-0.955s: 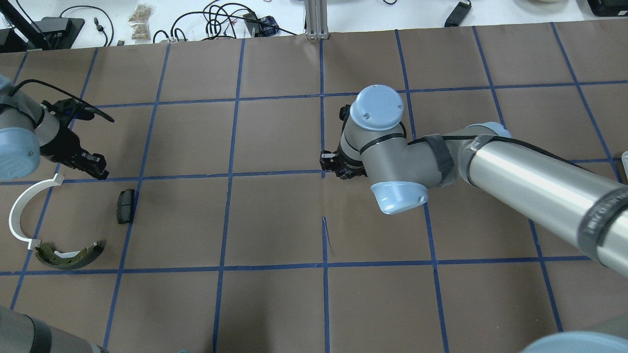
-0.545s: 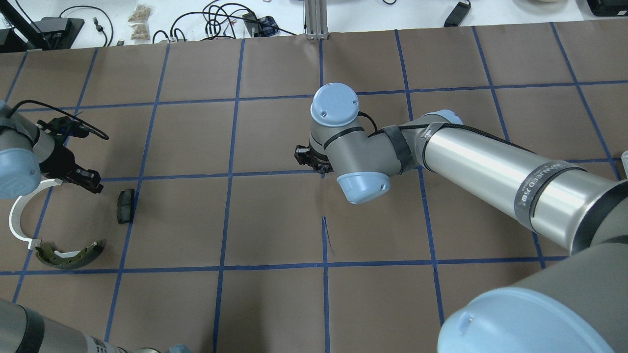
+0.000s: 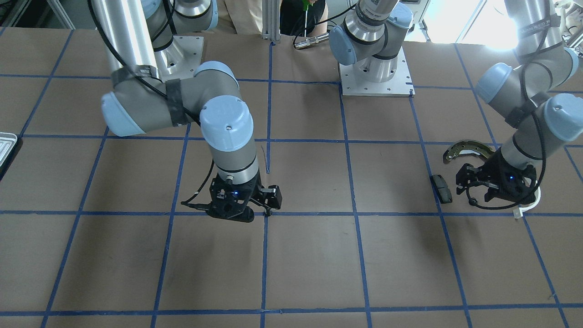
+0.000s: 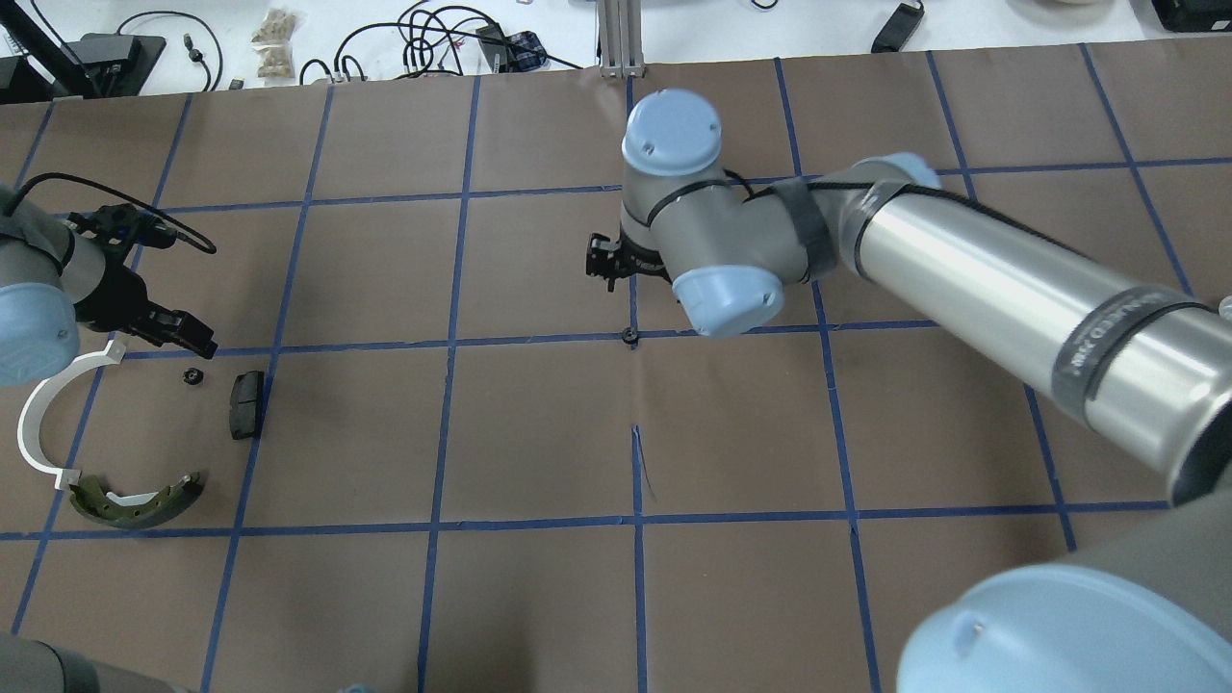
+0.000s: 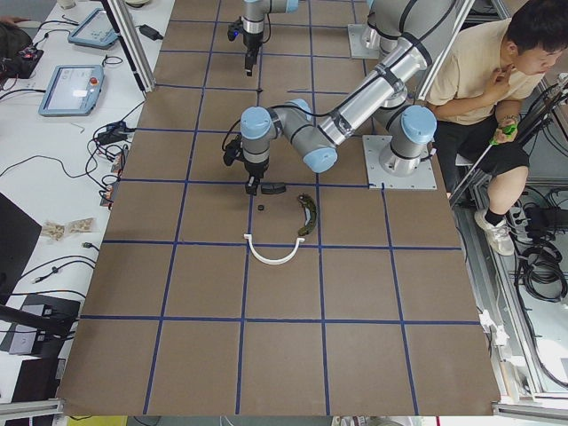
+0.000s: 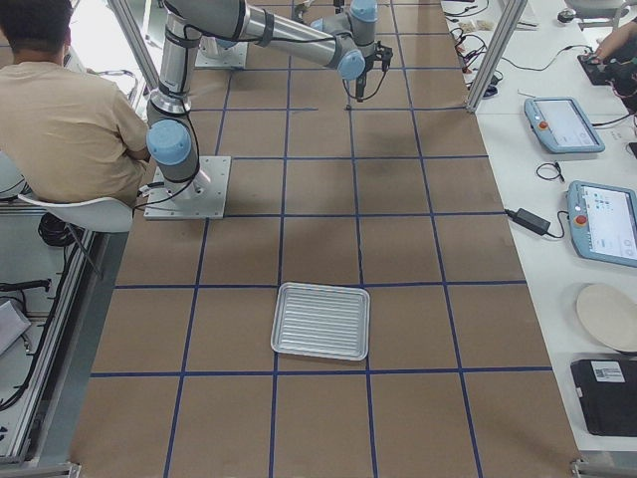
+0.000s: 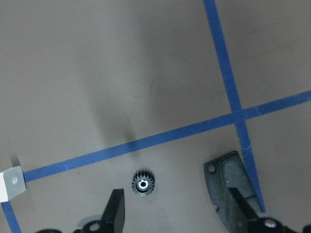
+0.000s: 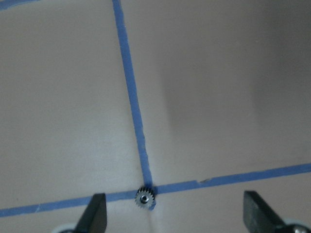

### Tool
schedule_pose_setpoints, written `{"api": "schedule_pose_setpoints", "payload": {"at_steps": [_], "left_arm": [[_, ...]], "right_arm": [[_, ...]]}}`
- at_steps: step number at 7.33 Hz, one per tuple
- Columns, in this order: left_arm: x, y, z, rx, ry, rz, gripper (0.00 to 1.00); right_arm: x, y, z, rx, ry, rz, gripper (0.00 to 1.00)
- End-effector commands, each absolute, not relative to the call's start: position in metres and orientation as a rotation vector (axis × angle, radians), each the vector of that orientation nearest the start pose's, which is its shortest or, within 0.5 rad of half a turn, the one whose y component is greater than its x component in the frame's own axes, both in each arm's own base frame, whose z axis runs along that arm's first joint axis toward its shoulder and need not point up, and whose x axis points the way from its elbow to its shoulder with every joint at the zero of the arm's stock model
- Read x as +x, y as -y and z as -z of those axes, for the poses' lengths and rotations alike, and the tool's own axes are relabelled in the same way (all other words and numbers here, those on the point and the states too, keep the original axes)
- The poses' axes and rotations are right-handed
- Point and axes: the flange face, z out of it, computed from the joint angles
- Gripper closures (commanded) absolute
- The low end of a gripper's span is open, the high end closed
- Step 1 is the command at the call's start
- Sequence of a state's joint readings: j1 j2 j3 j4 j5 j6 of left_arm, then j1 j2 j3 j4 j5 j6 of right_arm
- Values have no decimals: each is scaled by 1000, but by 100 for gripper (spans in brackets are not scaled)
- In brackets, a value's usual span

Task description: Place bearing gear from tray to pile

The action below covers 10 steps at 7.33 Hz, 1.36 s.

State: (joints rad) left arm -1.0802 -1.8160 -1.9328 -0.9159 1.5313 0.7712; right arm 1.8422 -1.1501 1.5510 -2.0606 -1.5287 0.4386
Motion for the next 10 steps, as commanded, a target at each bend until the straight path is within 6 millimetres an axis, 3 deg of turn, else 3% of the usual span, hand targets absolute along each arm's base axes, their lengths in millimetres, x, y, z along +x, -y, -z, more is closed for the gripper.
{"api": "schedule_pose_setpoints", "payload": {"at_steps": [1, 2, 3, 4, 5, 6, 7, 8, 9, 10], "left_arm": [[15, 548, -273, 362, -3126, 142, 23], [-41, 549, -267, 354, -3135, 114, 23], [-107, 546, -263, 176, -3168, 101, 23], [-172, 541, -262, 64, -3182, 100, 23], [-220, 537, -256, 12, -3191, 94, 23], [-254, 542, -252, -128, -3203, 93, 19], [-285, 544, -245, -113, -3203, 89, 19], [-304, 541, -229, -133, -3198, 51, 15], [-313, 546, -216, -191, -3201, 50, 9], [-327, 546, -203, -160, -3202, 49, 9]], "right_arm": [[224, 590, -435, 147, -3079, 144, 0], [191, 563, -472, 185, -3087, 92, 0], [174, 536, -499, 186, -3091, 85, 0], [164, 509, -494, 151, -3118, 21, 0], [144, 491, -462, 171, -3153, -31, 0], [130, 487, -485, 160, -3151, 179, 0], [130, 494, -511, 150, -3141, 261, 0], [130, 507, -507, 136, -3148, 220, 0], [133, 512, -507, 118, -3142, 216, 0], [132, 511, -507, 118, -3146, 211, 0]]}}
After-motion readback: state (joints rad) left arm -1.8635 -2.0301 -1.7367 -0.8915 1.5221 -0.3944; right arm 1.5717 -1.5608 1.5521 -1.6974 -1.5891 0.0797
